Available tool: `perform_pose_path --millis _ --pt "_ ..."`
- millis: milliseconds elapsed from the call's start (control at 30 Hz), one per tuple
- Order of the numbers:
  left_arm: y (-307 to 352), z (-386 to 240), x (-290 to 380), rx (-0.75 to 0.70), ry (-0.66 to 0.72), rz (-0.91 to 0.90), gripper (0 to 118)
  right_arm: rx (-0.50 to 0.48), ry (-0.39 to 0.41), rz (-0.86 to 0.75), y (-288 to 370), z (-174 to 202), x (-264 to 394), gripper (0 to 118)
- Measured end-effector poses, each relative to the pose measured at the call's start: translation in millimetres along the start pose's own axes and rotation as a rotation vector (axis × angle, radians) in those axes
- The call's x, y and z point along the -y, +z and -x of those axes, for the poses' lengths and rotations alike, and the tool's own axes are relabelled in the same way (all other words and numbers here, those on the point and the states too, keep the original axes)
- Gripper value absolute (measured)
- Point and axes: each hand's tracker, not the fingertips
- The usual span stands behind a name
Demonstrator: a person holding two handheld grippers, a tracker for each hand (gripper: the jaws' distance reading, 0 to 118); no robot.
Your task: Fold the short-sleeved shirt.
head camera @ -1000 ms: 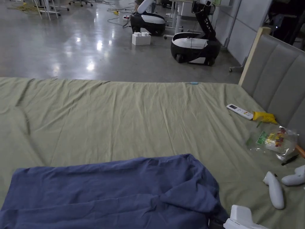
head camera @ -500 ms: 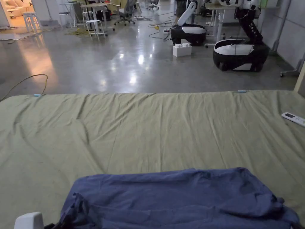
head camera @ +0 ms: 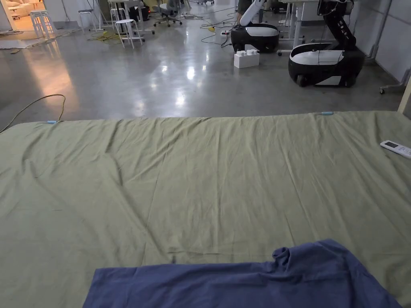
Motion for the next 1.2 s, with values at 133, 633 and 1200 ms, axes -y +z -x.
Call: perform_pose_path --millis 133,633,1200 --pt "-5 -3 9 -0.078 -0.057 0.014 84 0.052 0.03 0.057 -14 -5 10 73" --pt "164 -156 -67 -0.049 -0.409 -0.864 94 -0.199 0.114 -0.667 141 36 -106 70" --pt "173 -195 -59 0.041 -0.473 -0.846 2 -0.321 0.113 -0.67 149 64 -117 0"
